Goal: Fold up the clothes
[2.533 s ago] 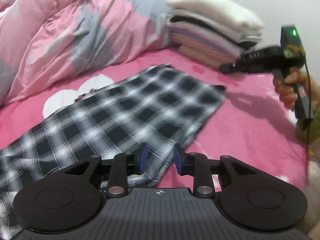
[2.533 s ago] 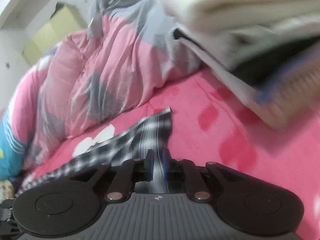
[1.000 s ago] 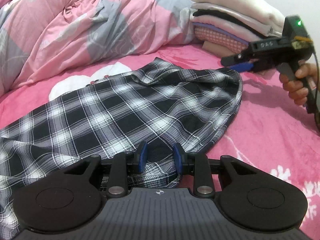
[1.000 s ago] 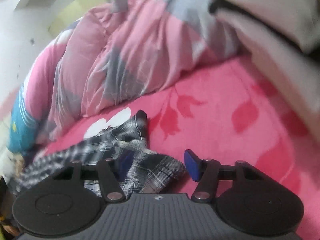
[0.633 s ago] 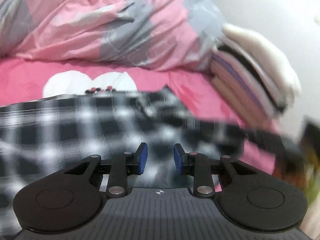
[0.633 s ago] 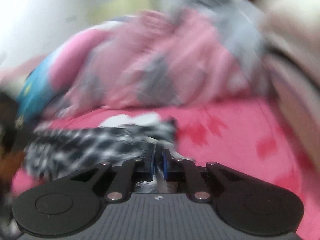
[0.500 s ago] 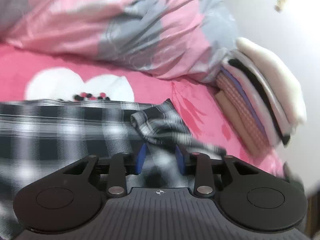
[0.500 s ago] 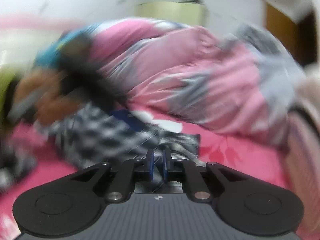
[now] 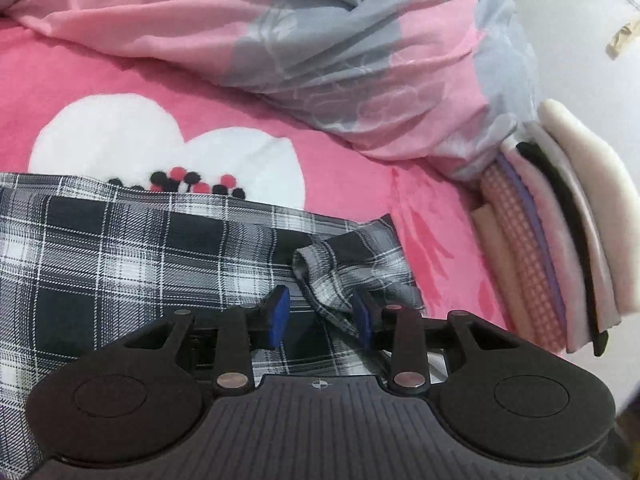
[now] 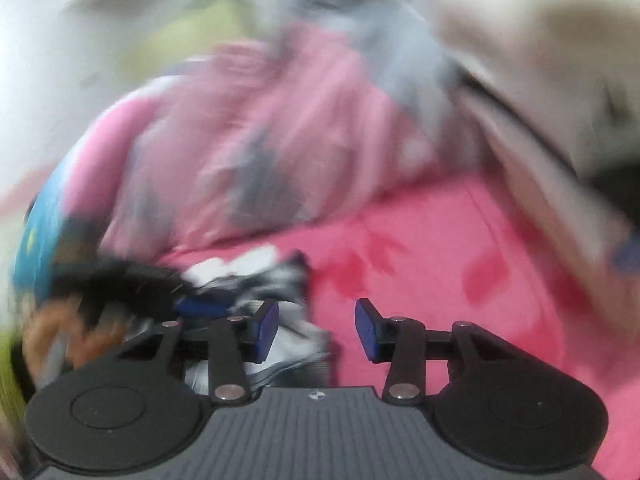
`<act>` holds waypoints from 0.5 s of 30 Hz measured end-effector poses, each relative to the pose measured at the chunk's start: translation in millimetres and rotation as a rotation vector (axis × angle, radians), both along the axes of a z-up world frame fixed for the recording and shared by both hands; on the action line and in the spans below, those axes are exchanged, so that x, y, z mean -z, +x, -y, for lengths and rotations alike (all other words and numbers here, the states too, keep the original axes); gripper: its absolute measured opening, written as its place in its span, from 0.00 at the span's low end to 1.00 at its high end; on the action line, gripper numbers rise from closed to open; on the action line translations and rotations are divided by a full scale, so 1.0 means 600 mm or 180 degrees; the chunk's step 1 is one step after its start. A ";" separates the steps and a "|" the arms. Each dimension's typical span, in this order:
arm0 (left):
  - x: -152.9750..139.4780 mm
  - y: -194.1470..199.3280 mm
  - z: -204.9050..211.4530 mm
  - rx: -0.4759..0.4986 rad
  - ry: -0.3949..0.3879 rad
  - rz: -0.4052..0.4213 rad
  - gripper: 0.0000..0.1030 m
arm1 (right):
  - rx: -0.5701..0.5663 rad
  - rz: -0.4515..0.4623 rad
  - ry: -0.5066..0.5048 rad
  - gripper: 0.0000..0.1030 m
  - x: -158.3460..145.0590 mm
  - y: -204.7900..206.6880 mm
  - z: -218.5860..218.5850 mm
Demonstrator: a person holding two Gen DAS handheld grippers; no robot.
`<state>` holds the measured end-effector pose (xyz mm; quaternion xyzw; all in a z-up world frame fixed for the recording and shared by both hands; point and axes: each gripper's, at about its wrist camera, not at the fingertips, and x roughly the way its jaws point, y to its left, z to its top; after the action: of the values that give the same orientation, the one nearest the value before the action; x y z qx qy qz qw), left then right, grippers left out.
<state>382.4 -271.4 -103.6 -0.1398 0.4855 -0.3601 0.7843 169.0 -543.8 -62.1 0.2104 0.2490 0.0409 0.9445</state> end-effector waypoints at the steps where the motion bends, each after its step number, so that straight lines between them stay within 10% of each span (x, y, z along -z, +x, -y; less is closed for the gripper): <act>1: 0.001 0.001 -0.001 -0.0010 -0.0018 -0.0004 0.33 | 0.0024 -0.0132 0.0178 0.43 0.009 0.017 0.013; 3: 0.002 0.004 0.001 -0.0023 -0.0041 -0.0009 0.33 | 0.0069 -0.0395 0.0527 0.43 0.026 0.050 0.037; 7: 0.005 0.012 0.002 -0.0034 -0.0077 -0.0021 0.33 | 0.0037 -0.0571 0.0053 0.31 0.044 0.050 -0.010; 9: 0.005 0.015 0.000 -0.0036 -0.0101 -0.0020 0.33 | 0.0043 -0.0490 -0.0059 0.09 0.034 0.031 -0.020; 15: 0.009 0.021 -0.002 -0.0057 -0.0160 -0.0048 0.33 | -0.0071 -0.0003 -0.0237 0.04 0.002 -0.014 -0.032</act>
<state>394.9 -270.1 -109.0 -0.1666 0.4809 -0.3640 0.7800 160.8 -524.8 -63.2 0.1723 0.2531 0.0421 0.9510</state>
